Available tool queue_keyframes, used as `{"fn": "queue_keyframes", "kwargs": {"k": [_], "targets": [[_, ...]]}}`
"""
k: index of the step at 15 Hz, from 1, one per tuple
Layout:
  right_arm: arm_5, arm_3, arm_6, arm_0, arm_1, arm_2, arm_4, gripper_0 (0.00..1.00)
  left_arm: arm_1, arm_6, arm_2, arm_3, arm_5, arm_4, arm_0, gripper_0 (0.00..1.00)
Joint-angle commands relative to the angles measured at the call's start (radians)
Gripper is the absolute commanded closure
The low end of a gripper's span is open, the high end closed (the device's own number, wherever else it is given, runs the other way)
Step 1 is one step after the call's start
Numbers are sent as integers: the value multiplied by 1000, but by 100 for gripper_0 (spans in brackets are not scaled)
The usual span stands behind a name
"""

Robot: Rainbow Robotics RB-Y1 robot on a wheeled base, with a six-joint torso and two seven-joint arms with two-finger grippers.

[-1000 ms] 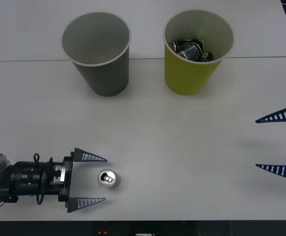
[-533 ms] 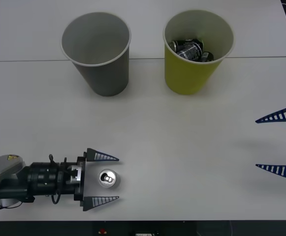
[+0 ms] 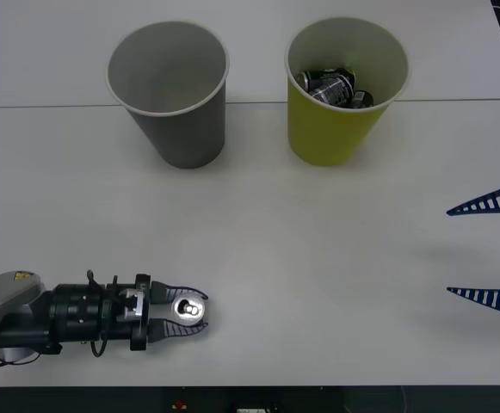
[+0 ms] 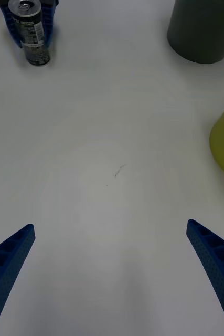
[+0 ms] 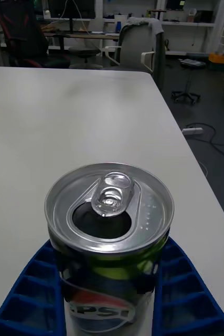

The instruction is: Put the can into the green bin and the plastic bottle into the gray bin

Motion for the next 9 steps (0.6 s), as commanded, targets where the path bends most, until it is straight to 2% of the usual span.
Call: {"fn": "queue_keyframes", "kwargs": {"k": [1, 6, 7, 9], "targets": [[0, 0, 0, 0, 0, 0, 0, 0, 0, 3, 0, 0, 0, 1, 1, 100], [0, 0, 0, 0, 0, 0, 0, 0, 6, 30, 8, -26, 0, 0, 1, 100], [0, 0, 0, 0, 0, 0, 0, 0, 12, 53, 12, -52, 12, -12, 1, 100], [0, 0, 0, 0, 0, 0, 0, 0, 20, 158, 49, -104, 23, -91, 3, 100]]}}
